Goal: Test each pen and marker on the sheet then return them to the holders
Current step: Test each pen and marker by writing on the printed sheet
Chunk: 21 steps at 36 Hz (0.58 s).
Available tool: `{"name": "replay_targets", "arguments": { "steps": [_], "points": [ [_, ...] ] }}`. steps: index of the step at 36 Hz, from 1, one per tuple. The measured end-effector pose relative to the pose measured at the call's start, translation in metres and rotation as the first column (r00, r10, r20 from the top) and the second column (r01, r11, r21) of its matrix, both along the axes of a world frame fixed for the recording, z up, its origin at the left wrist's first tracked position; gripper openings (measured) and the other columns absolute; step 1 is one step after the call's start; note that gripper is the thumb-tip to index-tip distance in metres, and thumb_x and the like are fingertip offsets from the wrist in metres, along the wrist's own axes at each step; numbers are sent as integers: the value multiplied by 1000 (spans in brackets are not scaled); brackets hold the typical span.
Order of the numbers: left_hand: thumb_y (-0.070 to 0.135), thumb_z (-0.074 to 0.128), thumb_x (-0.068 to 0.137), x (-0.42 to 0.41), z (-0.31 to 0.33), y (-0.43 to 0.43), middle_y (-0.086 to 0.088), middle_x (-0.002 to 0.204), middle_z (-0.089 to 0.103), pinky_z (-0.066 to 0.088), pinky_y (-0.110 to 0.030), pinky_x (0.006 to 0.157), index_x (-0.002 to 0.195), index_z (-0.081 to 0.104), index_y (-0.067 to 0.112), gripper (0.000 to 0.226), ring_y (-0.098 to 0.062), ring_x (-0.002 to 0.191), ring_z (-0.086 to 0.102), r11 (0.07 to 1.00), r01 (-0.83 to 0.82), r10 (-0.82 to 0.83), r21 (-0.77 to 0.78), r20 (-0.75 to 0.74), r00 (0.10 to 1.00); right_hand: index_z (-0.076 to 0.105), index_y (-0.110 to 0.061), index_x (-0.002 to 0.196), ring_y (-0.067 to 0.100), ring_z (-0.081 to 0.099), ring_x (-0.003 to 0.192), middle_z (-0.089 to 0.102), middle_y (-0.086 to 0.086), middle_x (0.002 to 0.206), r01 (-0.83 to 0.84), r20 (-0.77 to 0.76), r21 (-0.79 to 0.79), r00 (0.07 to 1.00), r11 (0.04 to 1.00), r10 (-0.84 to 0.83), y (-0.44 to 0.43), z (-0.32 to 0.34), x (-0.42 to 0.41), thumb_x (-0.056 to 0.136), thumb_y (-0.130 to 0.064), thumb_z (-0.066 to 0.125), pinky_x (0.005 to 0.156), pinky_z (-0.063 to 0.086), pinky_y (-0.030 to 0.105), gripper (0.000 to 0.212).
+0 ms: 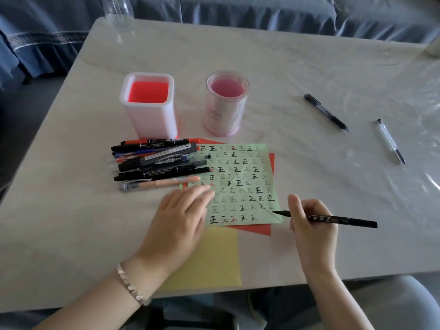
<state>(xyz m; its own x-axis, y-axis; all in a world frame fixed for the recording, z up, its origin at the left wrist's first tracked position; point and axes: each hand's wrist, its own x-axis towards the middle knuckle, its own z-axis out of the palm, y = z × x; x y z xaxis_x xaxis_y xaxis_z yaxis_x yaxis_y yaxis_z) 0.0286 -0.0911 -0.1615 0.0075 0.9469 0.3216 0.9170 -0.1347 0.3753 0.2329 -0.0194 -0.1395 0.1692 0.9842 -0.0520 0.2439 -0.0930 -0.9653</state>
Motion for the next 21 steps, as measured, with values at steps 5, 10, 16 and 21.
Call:
{"name": "replay_targets", "arguments": {
  "steps": [5, 10, 16, 21],
  "points": [
    [22, 57, 86, -28, 2, -6, -10, 103, 58, 42, -41, 85, 108, 62, 0, 32, -26, 96, 49, 983, -178, 172, -40, -119, 978, 48, -4, 60, 3, 38, 40, 47, -8, 41, -118, 44, -31, 992, 993, 119, 2, 6, 7, 81, -16, 66, 43, 32, 10, 30],
    [13, 74, 74, -35, 4, -8, -6, 91, 61, 42, -36, 78, 91, 65, 5, 22, -26, 87, 53, 984, -167, 157, -68, -125, 980, 51, -7, 61, 4, 43, 42, 53, -5, 43, -199, -36, -44, 980, 979, 197, -1, 15, 4, 83, -15, 63, 45, 36, 12, 27],
    [21, 57, 91, -10, 35, -6, 15, 80, 62, 46, -20, 70, 88, 50, 30, 11, -9, 74, 58, 972, -93, 169, -216, 366, 915, 72, -15, 79, 22, 65, 64, 72, 14, 78, -370, -322, -71, 888, 926, 330, -10, 34, -3, 71, -66, 56, 55, 49, 23, 54],
    [25, 59, 88, 10, 49, 0, 27, 92, 59, 37, -6, 69, 88, 53, 34, 11, 3, 82, 56, 970, 0, 150, -242, 602, 785, 71, -15, 71, 23, 66, 59, 70, 17, 69, -372, -437, -82, 847, 924, 303, -11, 47, -10, 60, -70, 63, 54, 49, 21, 57]
  ]
}}
